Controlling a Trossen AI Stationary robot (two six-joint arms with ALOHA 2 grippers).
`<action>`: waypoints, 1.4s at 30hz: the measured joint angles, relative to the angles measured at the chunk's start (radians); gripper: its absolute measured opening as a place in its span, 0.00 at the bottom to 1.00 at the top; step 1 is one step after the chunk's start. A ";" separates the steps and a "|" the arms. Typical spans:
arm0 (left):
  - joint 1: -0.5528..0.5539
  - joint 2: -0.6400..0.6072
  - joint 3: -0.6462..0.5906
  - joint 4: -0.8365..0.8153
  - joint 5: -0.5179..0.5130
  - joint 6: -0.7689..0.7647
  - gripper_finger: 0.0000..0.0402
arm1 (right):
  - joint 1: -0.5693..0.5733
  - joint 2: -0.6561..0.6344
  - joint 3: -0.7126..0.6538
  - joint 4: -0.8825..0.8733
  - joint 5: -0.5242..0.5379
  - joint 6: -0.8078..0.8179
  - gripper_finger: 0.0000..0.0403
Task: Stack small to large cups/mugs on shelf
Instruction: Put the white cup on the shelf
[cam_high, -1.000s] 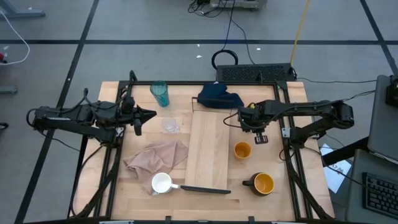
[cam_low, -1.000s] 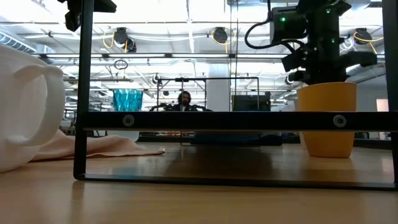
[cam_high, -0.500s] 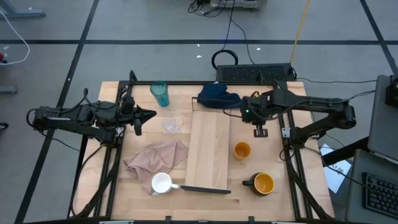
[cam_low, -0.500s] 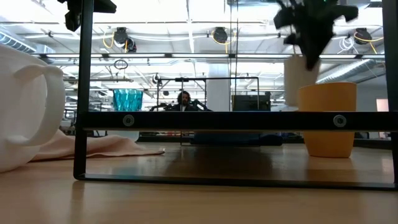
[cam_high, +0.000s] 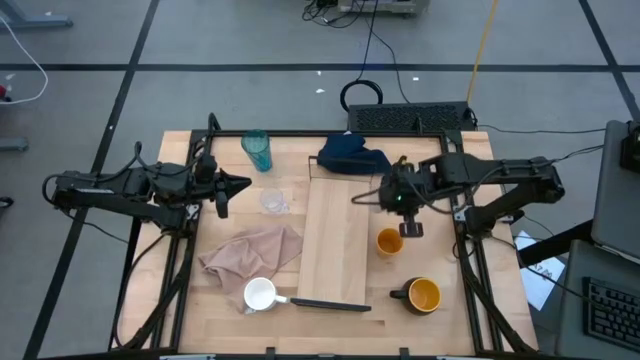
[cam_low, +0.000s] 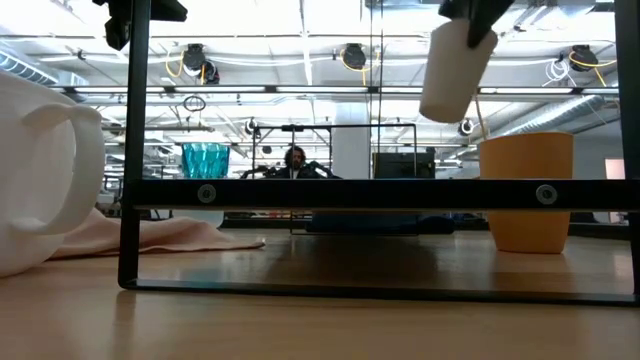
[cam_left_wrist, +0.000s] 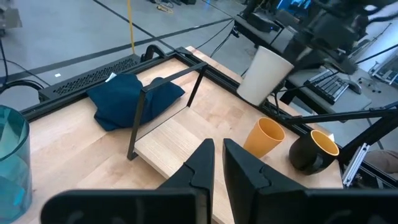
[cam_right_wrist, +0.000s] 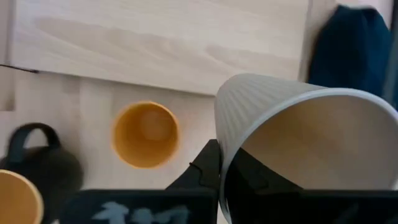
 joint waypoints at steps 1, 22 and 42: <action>0.000 0.000 0.000 0.000 0.000 0.001 0.08 | 0.018 0.012 0.012 0.007 -0.002 0.005 0.00; 0.000 0.000 0.000 -0.065 0.054 -0.038 0.08 | 0.260 0.207 0.154 -0.006 -0.133 -0.170 0.00; 0.000 0.000 0.000 -0.148 0.105 -0.080 0.08 | 0.308 0.383 0.299 -0.009 -0.130 -0.258 0.00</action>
